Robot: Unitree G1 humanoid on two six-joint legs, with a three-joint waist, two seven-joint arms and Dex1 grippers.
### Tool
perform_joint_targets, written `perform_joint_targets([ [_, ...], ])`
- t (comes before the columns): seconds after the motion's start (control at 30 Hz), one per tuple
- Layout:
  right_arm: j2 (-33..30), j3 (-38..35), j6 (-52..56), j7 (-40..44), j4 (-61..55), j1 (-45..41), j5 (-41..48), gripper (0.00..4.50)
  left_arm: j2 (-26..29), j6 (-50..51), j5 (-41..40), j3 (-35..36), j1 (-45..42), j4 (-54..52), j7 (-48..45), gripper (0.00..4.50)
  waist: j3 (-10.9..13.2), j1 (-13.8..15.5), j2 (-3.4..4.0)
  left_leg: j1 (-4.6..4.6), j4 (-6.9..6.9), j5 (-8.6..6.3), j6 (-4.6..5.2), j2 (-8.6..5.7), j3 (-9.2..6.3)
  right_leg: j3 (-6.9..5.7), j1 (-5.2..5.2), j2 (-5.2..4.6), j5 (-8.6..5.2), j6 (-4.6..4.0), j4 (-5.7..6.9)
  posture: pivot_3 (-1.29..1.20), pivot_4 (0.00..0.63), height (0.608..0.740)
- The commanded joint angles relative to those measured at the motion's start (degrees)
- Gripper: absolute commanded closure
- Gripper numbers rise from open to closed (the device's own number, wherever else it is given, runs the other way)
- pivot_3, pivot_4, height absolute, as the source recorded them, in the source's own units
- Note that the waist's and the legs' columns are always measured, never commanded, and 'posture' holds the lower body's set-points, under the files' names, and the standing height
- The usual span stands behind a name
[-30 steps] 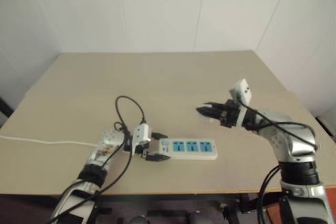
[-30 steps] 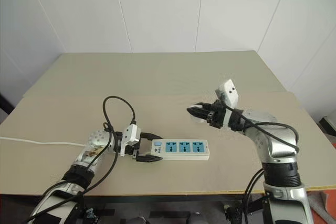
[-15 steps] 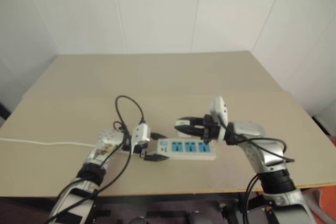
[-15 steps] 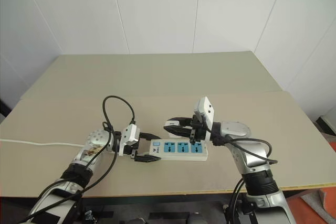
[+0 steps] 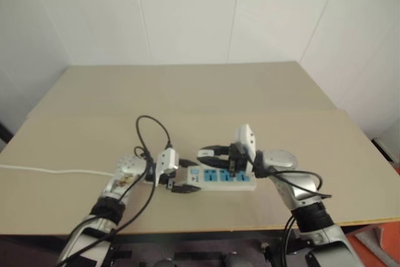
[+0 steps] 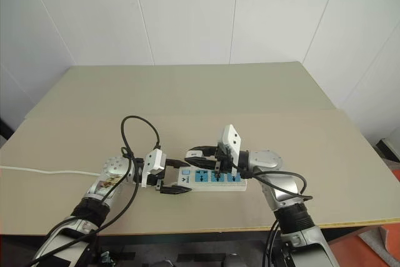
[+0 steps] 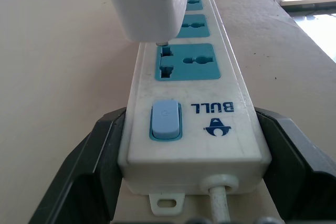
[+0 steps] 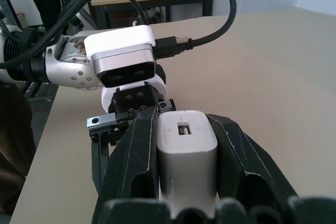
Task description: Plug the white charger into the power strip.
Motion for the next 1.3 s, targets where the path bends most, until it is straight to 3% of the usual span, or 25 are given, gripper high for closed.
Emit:
perform_joint_targets([
  [0.03,-0.34,0.76,-2.45,1.24,-1.01,-0.08,-0.69,3.32,0.82,0.75,1.69,-1.96,1.88,0.57,-1.36,1.24,0.0,0.0,0.0,0.0,0.0,0.0,0.0,0.0,0.0,0.0,0.0,0.0,0.0,0.0,-0.01,0.0,0.15,0.74],
  [1.3,-0.19,-0.14,-8.39,0.36,8.87,-1.87,-4.39,3.32,2.47,2.22,0.99,-1.79,3.9,-2.24,-1.16,1.24,0.0,-0.16,0.0,0.15,-0.05,0.0,0.0,0.01,0.01,0.02,0.1,0.01,-0.02,-0.02,-0.01,0.0,0.15,0.74],
])
